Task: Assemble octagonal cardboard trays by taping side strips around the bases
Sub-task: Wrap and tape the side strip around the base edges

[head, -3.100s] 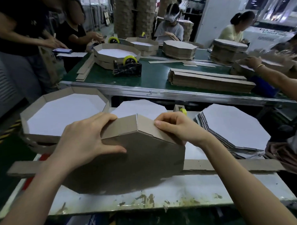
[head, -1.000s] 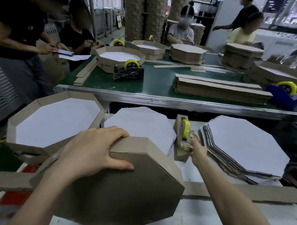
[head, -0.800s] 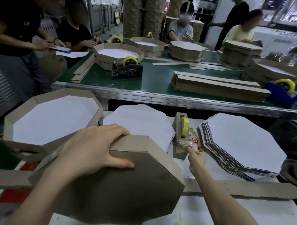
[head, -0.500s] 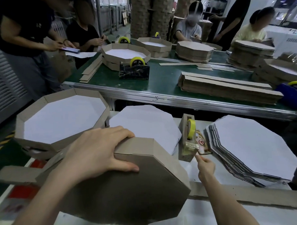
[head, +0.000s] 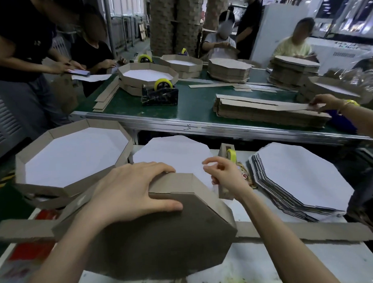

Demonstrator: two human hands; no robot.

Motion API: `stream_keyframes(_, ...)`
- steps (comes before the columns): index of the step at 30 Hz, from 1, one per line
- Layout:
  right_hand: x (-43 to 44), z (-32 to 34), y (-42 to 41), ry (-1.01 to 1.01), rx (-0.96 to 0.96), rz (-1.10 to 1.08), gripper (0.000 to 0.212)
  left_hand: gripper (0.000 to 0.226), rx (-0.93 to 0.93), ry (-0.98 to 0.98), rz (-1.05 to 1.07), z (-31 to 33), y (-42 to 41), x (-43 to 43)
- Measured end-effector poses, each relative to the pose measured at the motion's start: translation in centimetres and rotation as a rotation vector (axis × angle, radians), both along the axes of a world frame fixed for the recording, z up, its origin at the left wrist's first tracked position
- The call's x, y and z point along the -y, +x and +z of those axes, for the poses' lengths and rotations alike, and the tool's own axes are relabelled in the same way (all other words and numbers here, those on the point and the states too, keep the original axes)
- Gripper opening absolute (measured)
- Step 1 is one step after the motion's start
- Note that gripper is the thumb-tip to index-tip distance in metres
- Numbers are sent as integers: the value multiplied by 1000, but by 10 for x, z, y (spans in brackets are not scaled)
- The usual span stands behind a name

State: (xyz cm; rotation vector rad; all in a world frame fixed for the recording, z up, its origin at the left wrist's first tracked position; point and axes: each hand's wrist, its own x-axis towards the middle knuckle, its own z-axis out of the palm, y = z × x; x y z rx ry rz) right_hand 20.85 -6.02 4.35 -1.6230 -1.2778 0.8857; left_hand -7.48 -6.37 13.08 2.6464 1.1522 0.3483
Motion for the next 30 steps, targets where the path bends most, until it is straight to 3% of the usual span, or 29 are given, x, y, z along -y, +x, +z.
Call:
stream_keyframes(2,5,34,-15,14,25,98,47,93,14,-33,-6,2,-1,4)
stream_keyframes(4,12,61,-29,18,36,117,55,93,20,-56,-12,3,-1,8)
stream_keyframes(8,34,102,-46,95,99,145,30,81,193,-156,-6,4,-3,13)
stream_keyframes(13,60,132,-68,153,204,298,31,62,592,-298,85,2,-4,17)
stream_keyframes(18,75,143,-87,131,358,408,27,53,577,-230,100,4,-5,23)
stream_keyframes(22,77,143,-92,151,464,373,10,20,599,-204,69,1,-8,26)
stream_keyframes(24,77,141,-93,156,459,347,3,15,610,-190,76,-1,-9,28)
stream_keyframes(30,79,139,-96,204,494,325,19,15,674,-196,97,2,-12,36)
